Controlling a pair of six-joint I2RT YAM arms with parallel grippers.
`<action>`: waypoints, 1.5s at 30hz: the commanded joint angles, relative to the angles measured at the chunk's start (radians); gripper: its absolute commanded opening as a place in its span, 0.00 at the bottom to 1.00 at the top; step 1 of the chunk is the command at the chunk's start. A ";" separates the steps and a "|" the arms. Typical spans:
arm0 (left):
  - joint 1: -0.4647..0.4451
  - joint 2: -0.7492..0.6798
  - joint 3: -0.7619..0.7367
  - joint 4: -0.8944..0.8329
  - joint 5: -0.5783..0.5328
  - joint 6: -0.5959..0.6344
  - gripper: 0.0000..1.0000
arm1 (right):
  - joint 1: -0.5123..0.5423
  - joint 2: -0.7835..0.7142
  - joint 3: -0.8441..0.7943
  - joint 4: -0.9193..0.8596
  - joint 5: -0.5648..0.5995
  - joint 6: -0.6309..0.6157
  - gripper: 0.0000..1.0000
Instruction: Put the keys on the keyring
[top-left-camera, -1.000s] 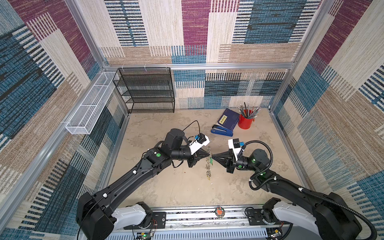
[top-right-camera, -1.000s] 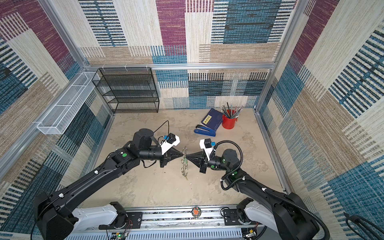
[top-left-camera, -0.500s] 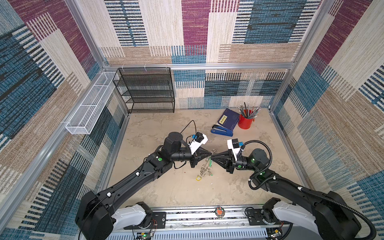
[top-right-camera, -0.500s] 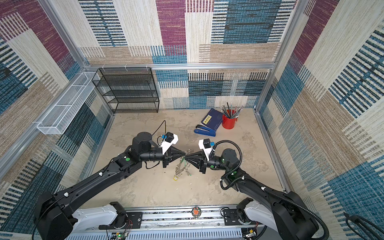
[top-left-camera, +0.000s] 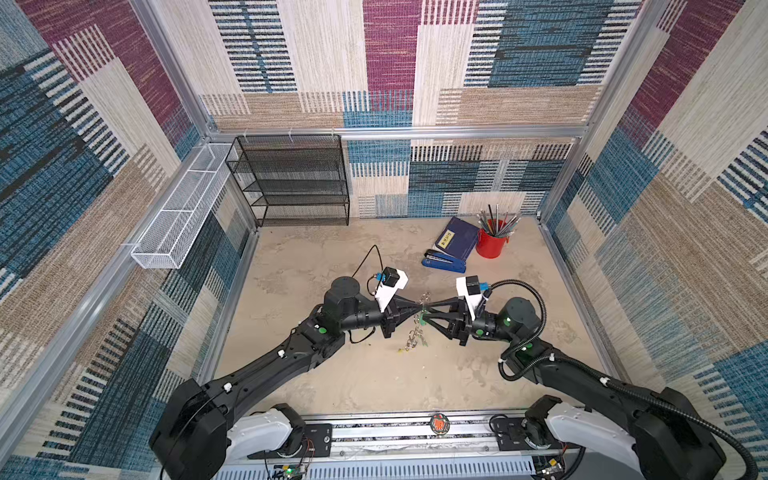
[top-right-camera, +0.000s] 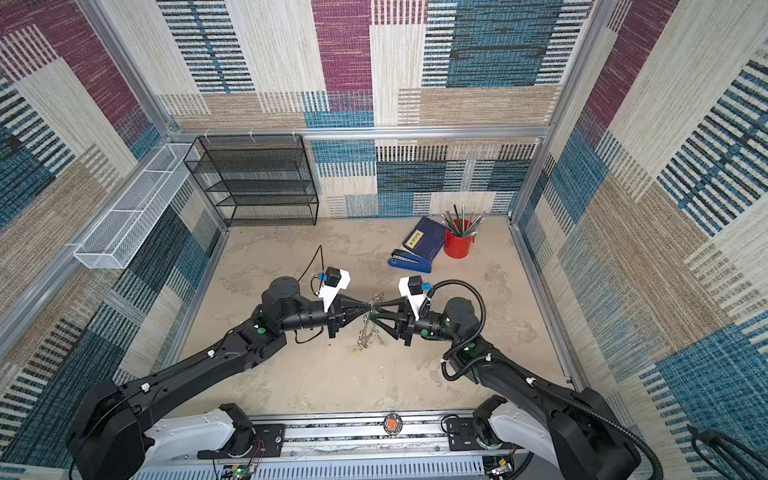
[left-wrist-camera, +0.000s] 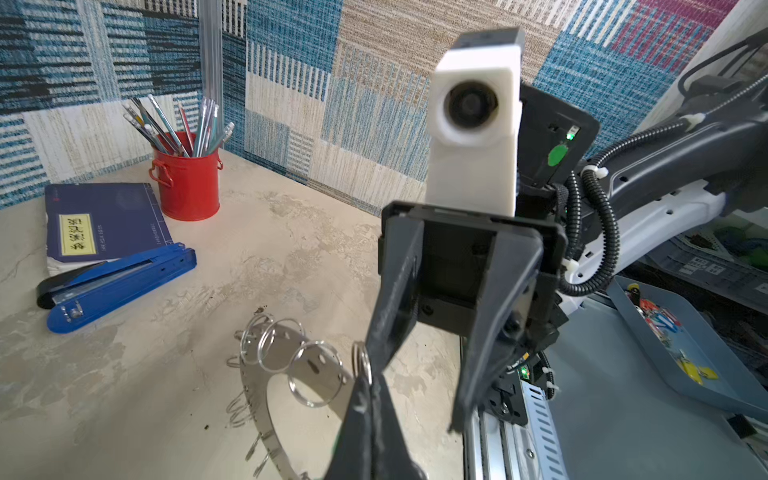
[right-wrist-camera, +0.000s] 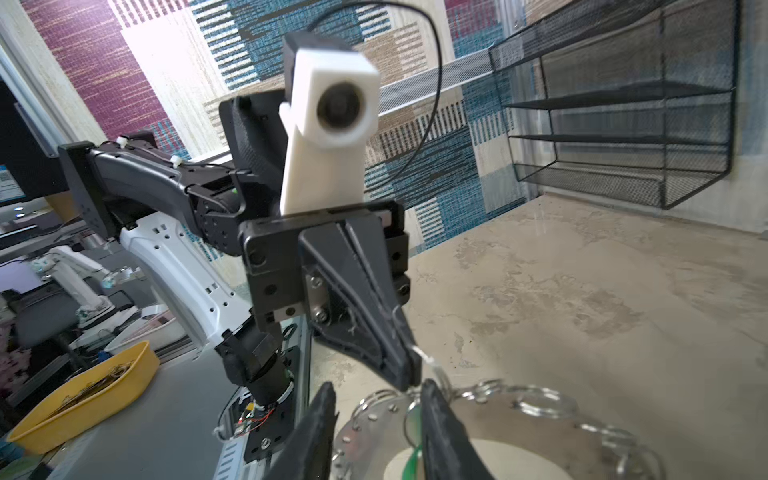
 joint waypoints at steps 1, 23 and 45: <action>-0.002 -0.010 -0.016 0.071 0.030 -0.014 0.00 | -0.028 -0.034 -0.018 0.011 0.087 0.044 0.37; -0.001 0.014 -0.046 0.162 0.048 -0.043 0.00 | -0.077 0.067 -0.041 0.210 -0.126 0.147 0.40; 0.004 0.040 -0.041 0.167 0.103 -0.044 0.00 | -0.066 0.094 -0.033 0.227 -0.150 0.157 0.16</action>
